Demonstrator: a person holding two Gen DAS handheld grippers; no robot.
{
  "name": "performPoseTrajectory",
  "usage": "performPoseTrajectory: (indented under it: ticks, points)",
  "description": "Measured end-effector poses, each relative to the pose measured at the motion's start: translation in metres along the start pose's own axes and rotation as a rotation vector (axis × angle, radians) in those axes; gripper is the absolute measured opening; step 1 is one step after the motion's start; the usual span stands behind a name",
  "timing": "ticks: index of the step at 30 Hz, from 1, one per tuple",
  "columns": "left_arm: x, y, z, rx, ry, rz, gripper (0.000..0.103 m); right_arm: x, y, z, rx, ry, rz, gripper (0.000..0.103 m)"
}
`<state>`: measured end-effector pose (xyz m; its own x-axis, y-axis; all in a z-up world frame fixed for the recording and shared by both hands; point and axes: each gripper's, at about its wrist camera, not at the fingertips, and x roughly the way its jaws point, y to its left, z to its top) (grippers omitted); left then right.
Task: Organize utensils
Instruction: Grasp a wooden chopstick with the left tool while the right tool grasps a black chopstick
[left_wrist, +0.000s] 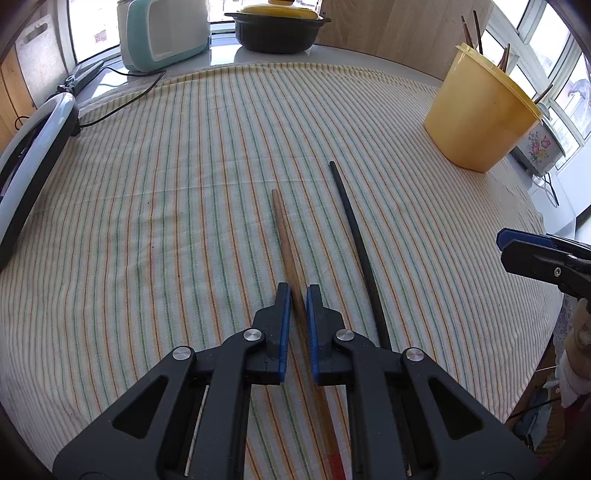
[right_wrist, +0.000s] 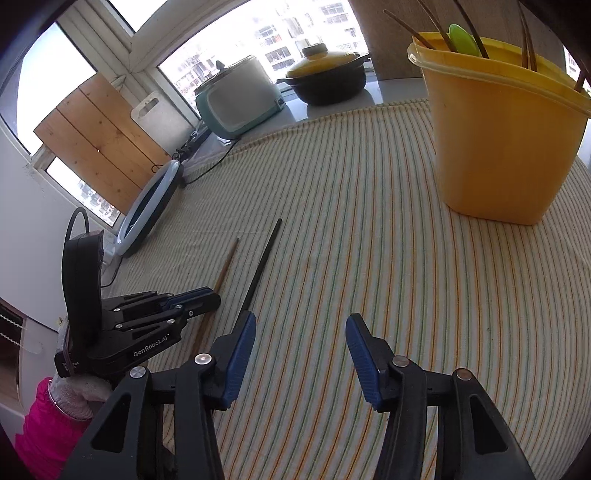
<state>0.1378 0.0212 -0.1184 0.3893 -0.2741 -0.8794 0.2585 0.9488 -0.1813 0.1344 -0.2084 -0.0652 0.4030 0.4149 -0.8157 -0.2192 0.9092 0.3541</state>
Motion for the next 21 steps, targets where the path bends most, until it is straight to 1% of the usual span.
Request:
performPoseTrajectory:
  ticks: [5,10,16,21]
  points:
    - [-0.004,0.011,-0.005,-0.029,-0.010,-0.017,0.007,0.033,0.019,0.014,0.015,0.093,0.023,0.041]
    - [-0.007,0.021,-0.007,-0.046,-0.016,-0.020,0.007,0.063,0.036,0.029,0.006,0.160,-0.009,0.032]
    - [-0.010,0.030,-0.010,-0.061,-0.022,-0.032,0.007,0.086,0.057,0.036,-0.043,0.206,-0.070,0.028]
    - [-0.011,0.032,-0.010,-0.057,-0.021,-0.033,0.007,0.101,0.065,0.037,-0.066,0.237,-0.125,0.026]
